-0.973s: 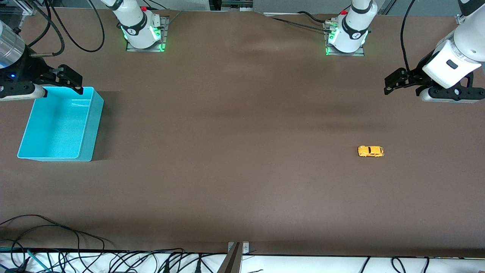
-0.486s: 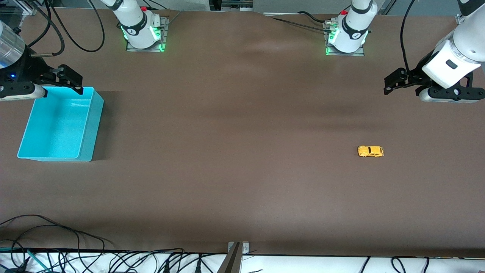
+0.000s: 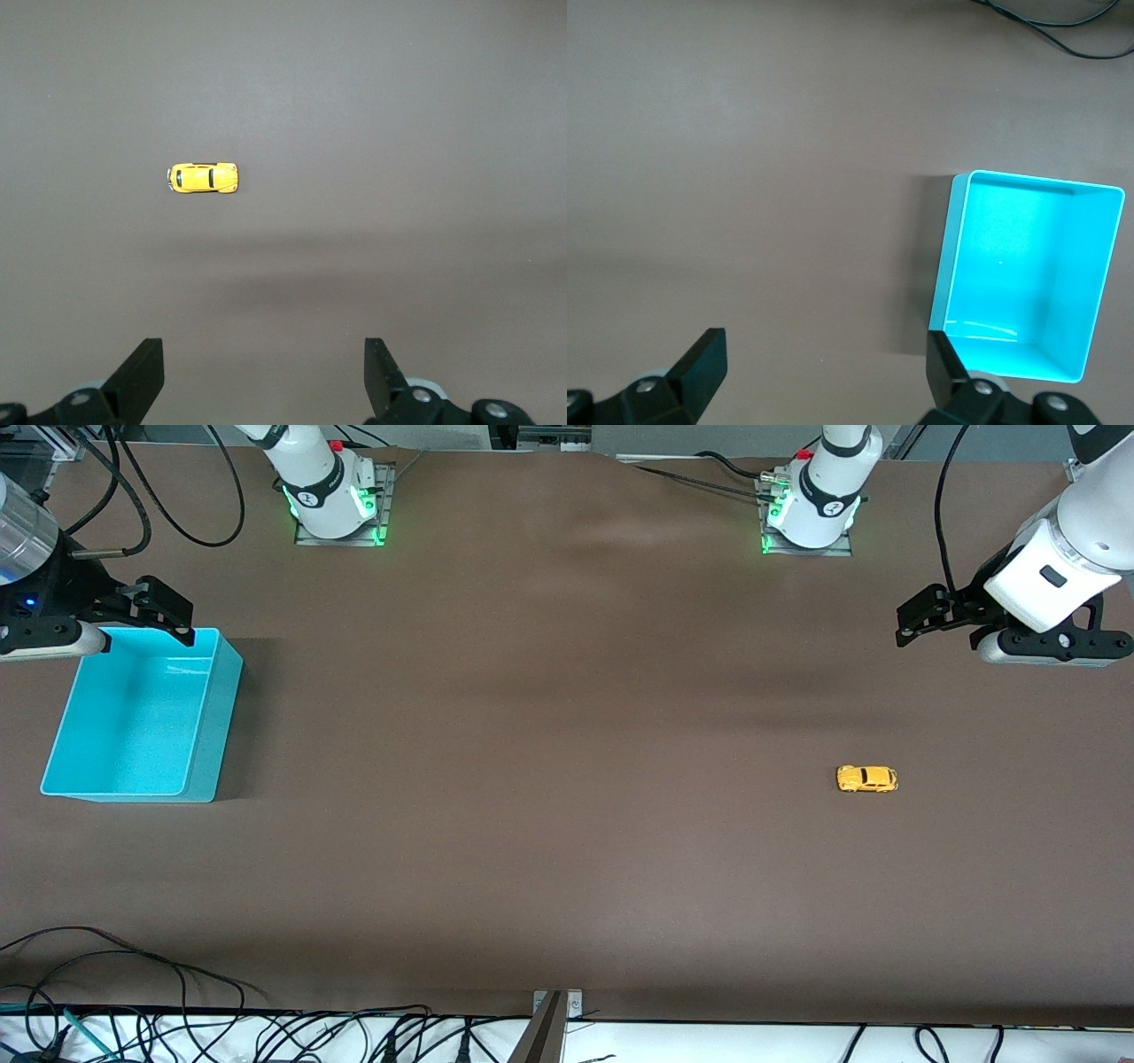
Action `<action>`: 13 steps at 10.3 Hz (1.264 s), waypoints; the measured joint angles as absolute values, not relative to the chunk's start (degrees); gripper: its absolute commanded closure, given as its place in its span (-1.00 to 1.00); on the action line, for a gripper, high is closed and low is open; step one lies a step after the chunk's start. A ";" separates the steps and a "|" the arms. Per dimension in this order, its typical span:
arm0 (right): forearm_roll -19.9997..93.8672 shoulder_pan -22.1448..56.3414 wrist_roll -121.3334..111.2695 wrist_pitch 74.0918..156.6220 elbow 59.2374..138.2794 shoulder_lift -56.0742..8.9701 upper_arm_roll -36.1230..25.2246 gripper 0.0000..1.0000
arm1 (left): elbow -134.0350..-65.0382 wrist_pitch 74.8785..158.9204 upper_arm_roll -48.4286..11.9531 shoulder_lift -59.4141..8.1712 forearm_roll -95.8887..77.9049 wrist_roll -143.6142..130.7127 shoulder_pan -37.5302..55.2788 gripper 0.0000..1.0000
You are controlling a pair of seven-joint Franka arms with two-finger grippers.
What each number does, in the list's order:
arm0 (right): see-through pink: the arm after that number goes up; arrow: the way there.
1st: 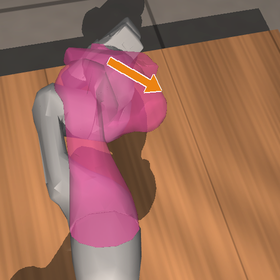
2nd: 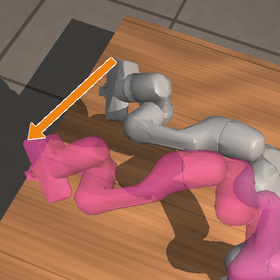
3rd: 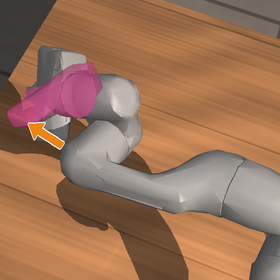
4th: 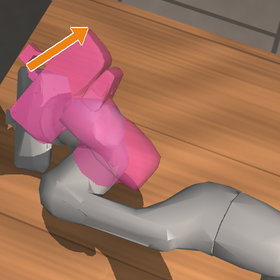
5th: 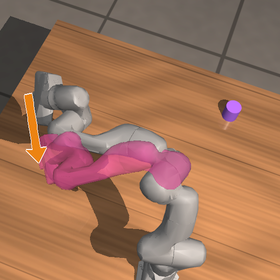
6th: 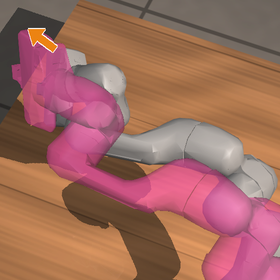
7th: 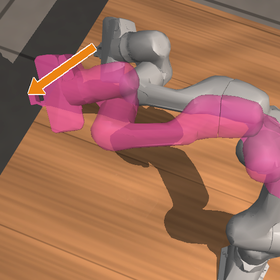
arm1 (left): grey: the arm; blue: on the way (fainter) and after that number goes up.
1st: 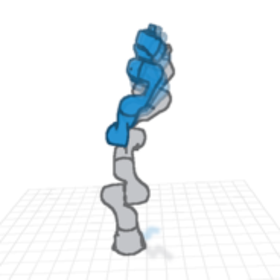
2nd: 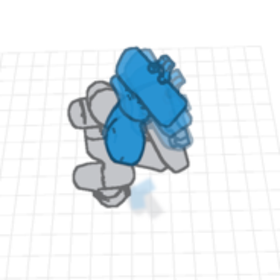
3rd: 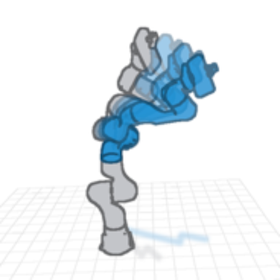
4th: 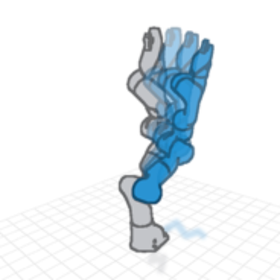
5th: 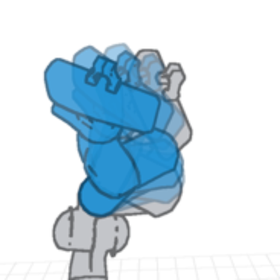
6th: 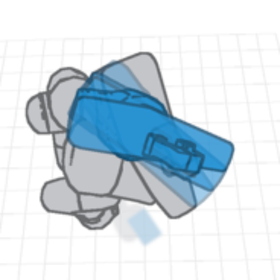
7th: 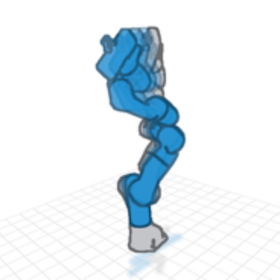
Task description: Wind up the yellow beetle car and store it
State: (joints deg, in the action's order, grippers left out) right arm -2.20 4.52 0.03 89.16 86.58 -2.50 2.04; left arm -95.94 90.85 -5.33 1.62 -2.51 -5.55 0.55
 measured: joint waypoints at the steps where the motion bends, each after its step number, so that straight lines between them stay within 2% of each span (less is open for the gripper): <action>1: -2.20 4.52 0.03 89.16 86.58 -2.50 2.04 -1.00 | -95.76 90.86 -5.31 1.52 -2.51 -5.55 0.50 -1.00; 13: -2.20 4.52 0.05 89.16 86.58 -2.50 2.04 -1.00 | -95.34 90.85 -4.90 0.70 -2.51 -5.55 0.09 -1.00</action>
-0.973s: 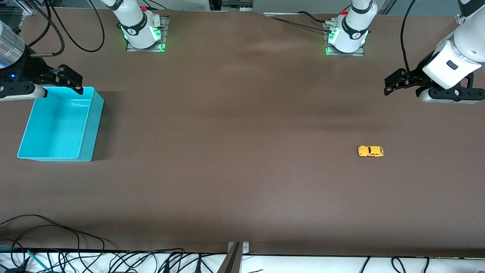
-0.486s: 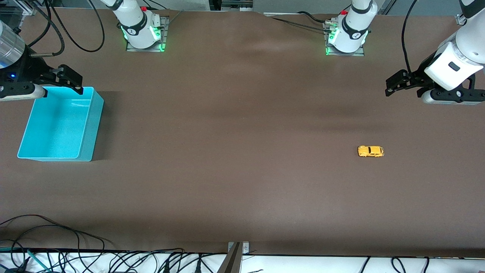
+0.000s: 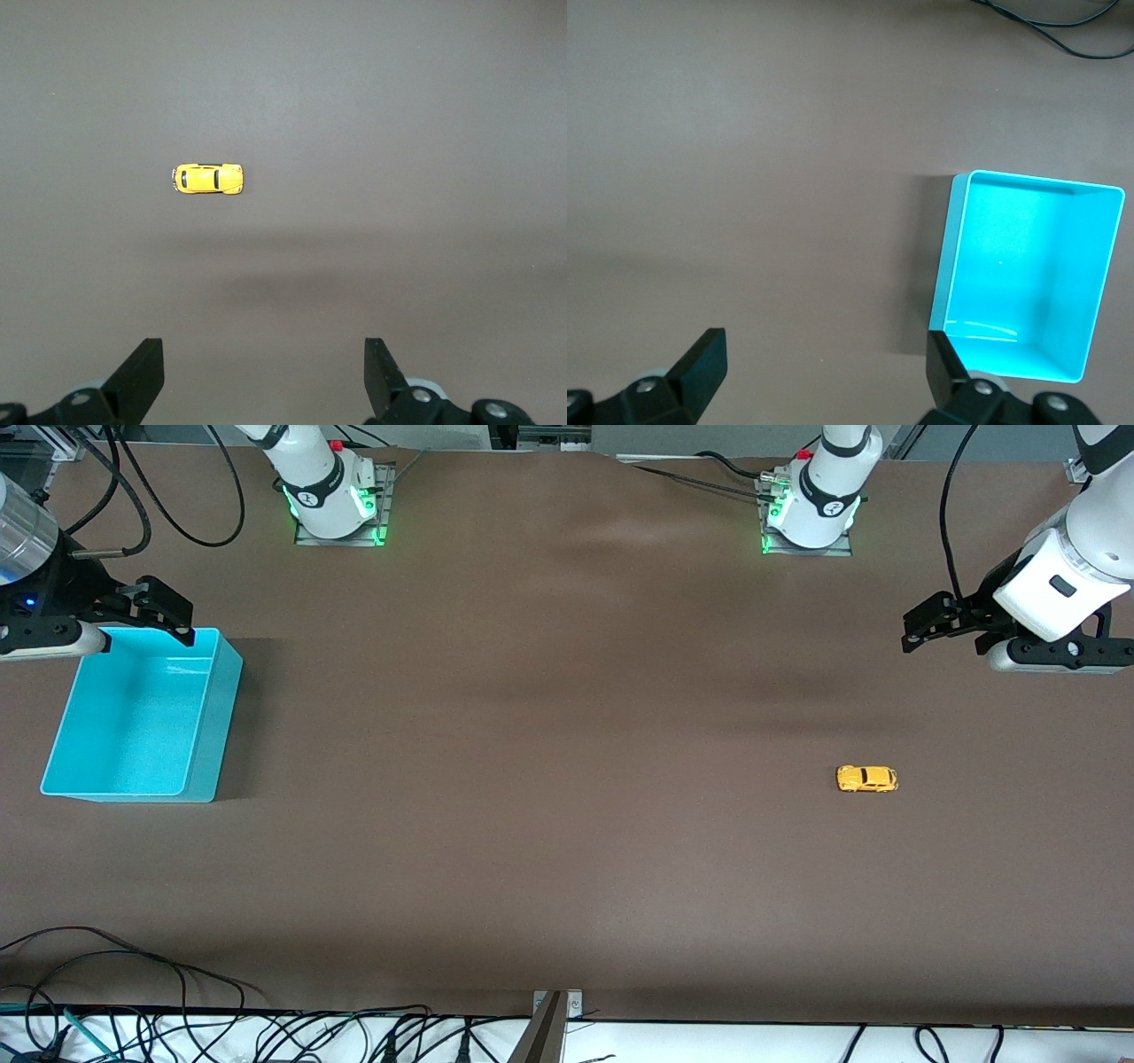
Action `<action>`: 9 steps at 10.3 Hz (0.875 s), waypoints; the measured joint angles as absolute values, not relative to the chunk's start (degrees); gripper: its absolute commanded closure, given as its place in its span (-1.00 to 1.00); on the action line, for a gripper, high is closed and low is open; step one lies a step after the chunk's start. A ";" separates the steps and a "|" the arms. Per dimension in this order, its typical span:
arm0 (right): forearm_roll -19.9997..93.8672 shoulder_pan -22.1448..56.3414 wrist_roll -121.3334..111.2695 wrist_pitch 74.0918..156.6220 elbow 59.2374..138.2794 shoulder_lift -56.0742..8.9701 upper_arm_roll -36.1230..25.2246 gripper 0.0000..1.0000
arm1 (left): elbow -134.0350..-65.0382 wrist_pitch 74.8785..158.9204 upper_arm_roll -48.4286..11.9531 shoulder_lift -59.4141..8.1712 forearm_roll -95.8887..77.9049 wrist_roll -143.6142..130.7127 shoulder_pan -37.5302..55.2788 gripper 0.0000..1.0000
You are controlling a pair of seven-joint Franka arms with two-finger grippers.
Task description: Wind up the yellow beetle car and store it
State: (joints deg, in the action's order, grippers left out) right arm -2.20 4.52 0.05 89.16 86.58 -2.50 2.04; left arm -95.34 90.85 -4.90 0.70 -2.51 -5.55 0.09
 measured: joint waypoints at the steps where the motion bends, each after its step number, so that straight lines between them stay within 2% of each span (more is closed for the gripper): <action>1: -2.20 4.52 0.05 89.16 86.58 -2.50 2.04 -1.00 | -95.31 90.85 -4.90 0.68 -2.51 -5.55 0.09 -1.00; 5: -2.20 4.52 0.05 89.16 86.58 -2.50 2.04 -1.00 | -95.29 90.86 -4.69 -0.25 -2.30 -4.24 -1.34 -1.00; 9: -2.20 4.52 0.05 89.16 86.59 -2.50 2.03 -1.00 | -94.12 90.97 -4.49 -3.57 -2.28 12.23 -4.96 -1.00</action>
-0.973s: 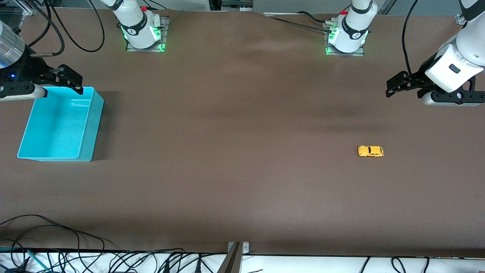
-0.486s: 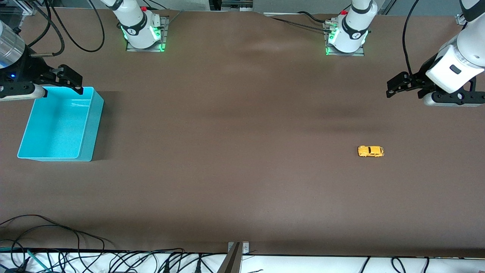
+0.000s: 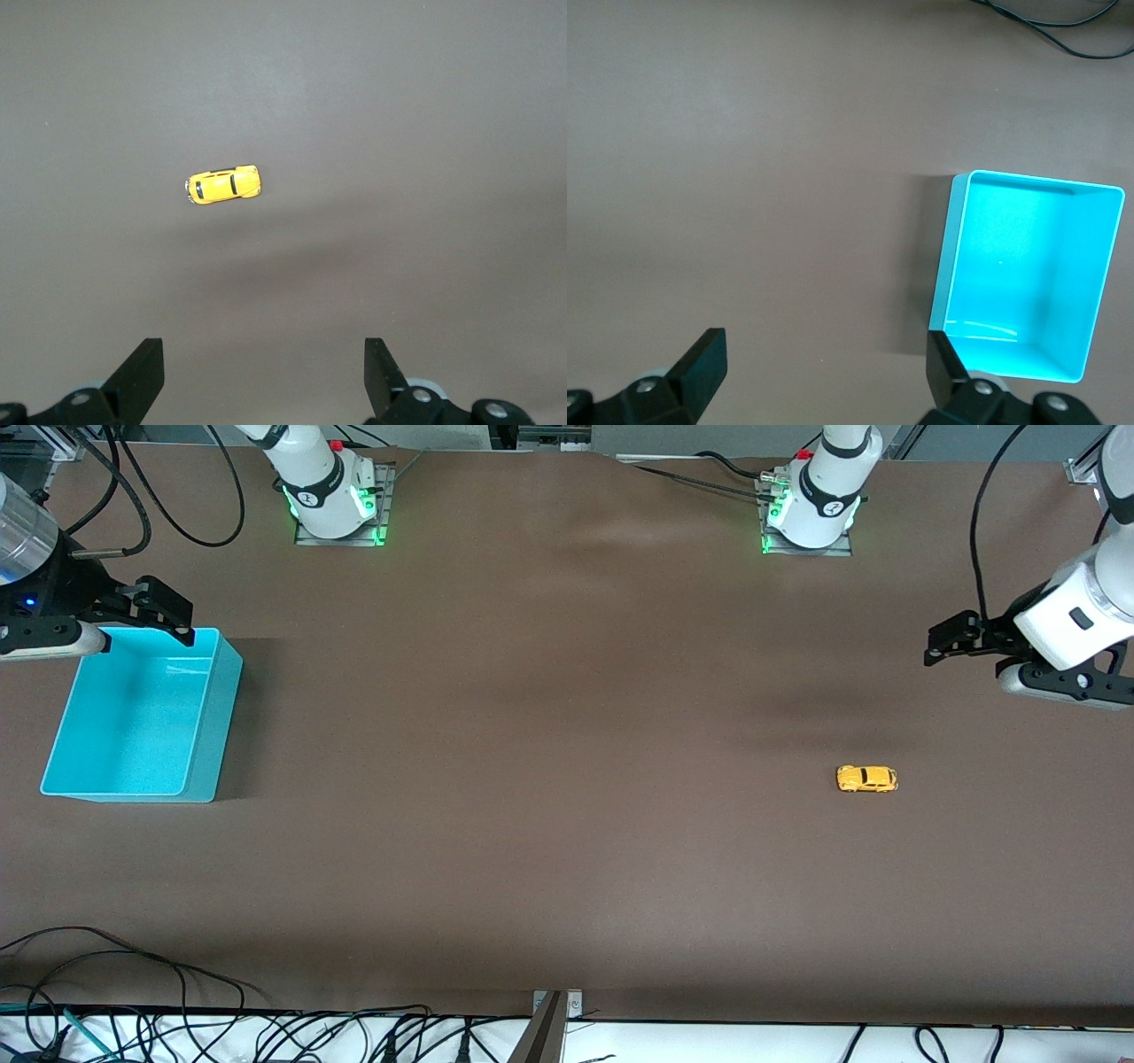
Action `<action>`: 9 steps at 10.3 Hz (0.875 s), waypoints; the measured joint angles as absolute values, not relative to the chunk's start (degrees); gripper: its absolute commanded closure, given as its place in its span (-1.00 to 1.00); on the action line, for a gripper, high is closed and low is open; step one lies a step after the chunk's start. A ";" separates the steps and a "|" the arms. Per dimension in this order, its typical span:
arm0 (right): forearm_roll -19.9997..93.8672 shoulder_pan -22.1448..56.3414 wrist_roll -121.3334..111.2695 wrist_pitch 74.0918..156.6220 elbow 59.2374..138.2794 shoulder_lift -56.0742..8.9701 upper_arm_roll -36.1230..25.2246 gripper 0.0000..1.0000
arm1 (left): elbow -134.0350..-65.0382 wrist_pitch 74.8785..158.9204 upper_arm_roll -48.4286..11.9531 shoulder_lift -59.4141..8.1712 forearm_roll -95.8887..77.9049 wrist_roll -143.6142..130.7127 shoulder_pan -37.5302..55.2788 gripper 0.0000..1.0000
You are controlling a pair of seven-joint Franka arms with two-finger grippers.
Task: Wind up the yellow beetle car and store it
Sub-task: 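Move the left gripper over the yellow beetle car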
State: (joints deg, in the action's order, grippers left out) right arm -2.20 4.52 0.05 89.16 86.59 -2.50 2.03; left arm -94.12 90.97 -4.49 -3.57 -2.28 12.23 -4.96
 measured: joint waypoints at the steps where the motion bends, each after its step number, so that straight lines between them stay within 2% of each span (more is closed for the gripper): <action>1: -2.20 4.53 0.05 89.17 86.58 -2.50 2.03 -1.00 | -93.75 91.66 -4.48 -4.46 -2.28 18.57 -6.08 -1.00; 7: -2.20 4.57 0.05 89.22 86.55 -2.50 2.06 -1.00 | -94.26 99.92 -4.54 -13.32 0.57 43.95 -7.74 -1.00; 9: -2.20 4.60 0.05 89.22 86.55 -2.50 2.09 -1.00 | -96.91 106.86 -4.50 -15.36 0.89 50.22 -8.11 -1.00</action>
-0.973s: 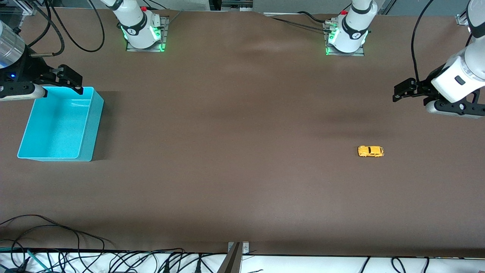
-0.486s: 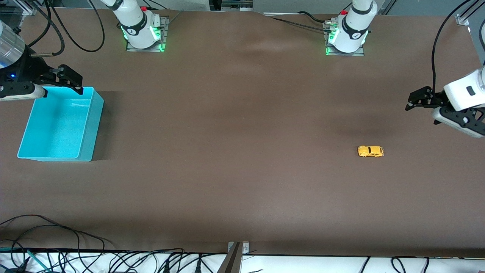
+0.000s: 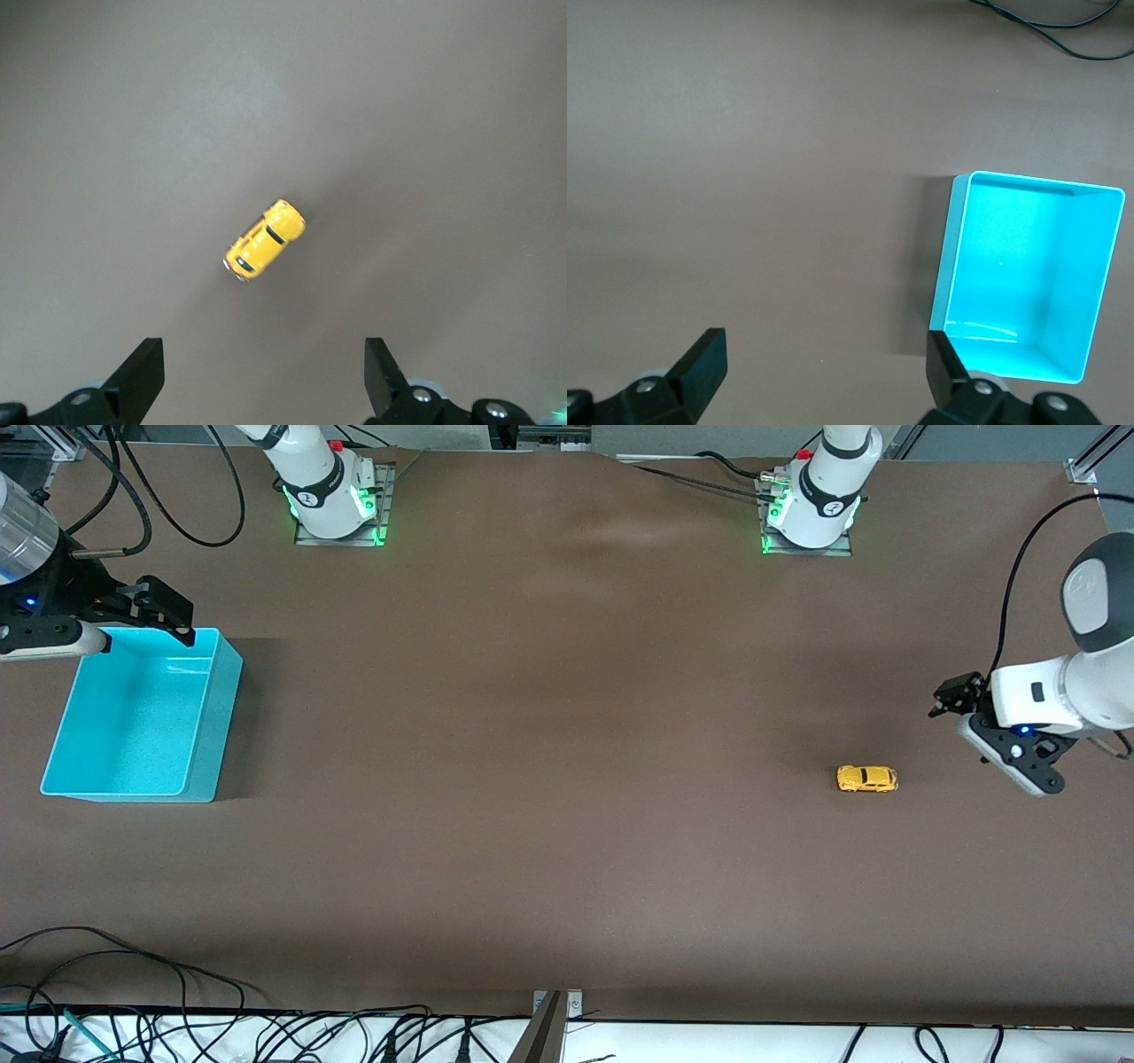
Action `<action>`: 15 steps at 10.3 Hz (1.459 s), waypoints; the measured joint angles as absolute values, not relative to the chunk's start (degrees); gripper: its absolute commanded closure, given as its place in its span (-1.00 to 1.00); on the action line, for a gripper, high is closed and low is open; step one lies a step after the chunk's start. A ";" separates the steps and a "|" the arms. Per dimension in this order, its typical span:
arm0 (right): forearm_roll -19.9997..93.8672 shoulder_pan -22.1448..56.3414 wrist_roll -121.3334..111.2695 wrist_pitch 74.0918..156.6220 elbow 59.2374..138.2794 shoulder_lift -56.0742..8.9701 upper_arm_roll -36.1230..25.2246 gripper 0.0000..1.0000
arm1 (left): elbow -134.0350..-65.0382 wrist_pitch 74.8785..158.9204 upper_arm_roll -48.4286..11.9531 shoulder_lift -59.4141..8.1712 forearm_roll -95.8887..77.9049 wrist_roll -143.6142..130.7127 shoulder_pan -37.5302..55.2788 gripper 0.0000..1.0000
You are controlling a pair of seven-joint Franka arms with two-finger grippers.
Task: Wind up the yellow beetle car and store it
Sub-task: 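Move the left gripper over the yellow beetle car, then lower the left gripper and close it on the yellow car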
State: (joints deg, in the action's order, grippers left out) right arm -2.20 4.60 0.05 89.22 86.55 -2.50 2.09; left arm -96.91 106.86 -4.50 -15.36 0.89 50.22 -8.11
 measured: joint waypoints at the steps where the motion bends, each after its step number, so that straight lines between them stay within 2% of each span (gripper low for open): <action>1: -2.19 4.64 0.05 89.21 86.55 -2.49 2.28 -1.00 | -99.74 111.67 -4.49 -16.09 0.96 53.31 -8.70 -1.00; 4: -2.19 4.68 0.07 89.21 86.54 -2.43 2.97 -1.00 | -109.37 128.82 -4.48 -18.82 1.14 66.89 -9.81 -1.00; 7: -2.19 4.67 0.07 89.21 86.53 -2.41 2.97 -1.00 | -111.83 136.83 -4.48 -24.01 1.17 77.67 -10.55 -1.00; 10: -2.19 4.67 0.07 89.26 86.52 -2.40 2.97 -1.00 | -116.58 146.10 -4.70 -25.81 2.63 82.88 -10.28 -1.00; 15: -2.19 4.66 0.07 89.33 86.51 -2.37 2.99 -1.00 | -119.11 148.20 -4.78 -27.30 3.40 88.14 -10.20 -1.00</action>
State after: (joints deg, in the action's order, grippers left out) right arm -2.19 4.66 0.07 89.33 86.51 -2.37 2.99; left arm -119.11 148.20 -4.78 -27.30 3.40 88.14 -10.20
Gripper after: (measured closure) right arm 0.000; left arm 0.000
